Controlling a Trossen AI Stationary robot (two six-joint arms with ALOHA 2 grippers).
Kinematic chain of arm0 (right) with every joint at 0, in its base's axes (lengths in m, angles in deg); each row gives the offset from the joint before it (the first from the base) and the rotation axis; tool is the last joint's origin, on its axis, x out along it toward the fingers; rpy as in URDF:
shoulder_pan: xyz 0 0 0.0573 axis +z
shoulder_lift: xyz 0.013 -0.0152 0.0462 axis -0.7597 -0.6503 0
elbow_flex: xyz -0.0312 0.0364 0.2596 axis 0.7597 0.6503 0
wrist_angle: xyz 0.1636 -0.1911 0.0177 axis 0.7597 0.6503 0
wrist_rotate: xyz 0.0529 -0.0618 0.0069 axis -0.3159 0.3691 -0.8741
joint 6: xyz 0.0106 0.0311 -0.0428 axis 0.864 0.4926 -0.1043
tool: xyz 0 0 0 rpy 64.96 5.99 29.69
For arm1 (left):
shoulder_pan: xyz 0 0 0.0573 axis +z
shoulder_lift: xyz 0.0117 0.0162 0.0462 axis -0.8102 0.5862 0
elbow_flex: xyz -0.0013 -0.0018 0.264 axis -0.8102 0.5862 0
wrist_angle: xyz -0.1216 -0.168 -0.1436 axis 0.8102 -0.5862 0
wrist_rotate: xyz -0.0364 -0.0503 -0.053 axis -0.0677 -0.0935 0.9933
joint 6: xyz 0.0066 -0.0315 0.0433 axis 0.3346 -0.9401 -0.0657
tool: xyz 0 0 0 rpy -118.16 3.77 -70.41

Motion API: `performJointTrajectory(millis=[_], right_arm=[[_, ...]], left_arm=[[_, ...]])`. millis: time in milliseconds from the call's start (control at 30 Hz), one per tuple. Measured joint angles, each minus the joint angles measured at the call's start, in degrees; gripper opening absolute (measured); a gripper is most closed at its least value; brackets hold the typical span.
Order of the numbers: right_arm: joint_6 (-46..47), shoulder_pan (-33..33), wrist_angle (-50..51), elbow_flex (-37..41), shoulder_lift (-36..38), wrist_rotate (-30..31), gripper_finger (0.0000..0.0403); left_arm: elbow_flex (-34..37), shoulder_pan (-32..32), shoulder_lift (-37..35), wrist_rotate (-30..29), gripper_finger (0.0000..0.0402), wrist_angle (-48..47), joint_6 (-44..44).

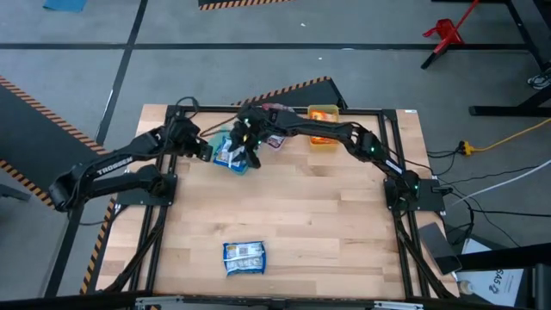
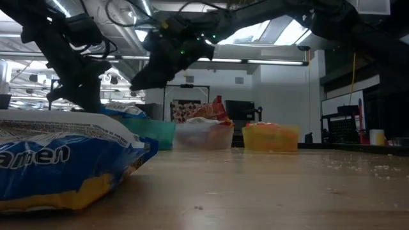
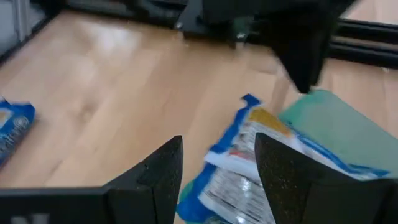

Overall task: Sort Maruchan noodles
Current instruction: Put the top blue noodle pack into the blue bin

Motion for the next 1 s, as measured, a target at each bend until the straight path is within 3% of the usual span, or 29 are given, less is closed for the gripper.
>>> performJointTrajectory(millis=[67, 233, 300, 533, 1000], right_arm=[[-1.48, 1.64, 1.04, 0.01, 0.0, 3.56, 0.0186], [-6.79, 5.54, 2.74, 0.02, 0.0, 21.26, 0.0186], [-8.22, 6.4, 2.98, 0.02, 0.0, 24.59, 0.0186], [-7.33, 5.89, 4.53, 0.02, 0.0, 26.66, 0.0186], [-8.16, 5.18, 20.09, 0.02, 0.0, 30.41, 0.0186]], left_arm=[[0.0, -0.31, 1.04, -0.85, 0.0082, -0.29, -0.02], [0.02, -1.5, 3.87, -2.12, 0.0082, 0.49, 0.16], [0.02, -1.84, 5.05, -2.77, 0.0082, 1.25, 0.26], [0.0, -2.44, 7.6, -3.16, 0.0082, 4.79, 1.95], [0.03, -2.39, 7.72, -6.68, 0.0082, 10.25, 5.37]])
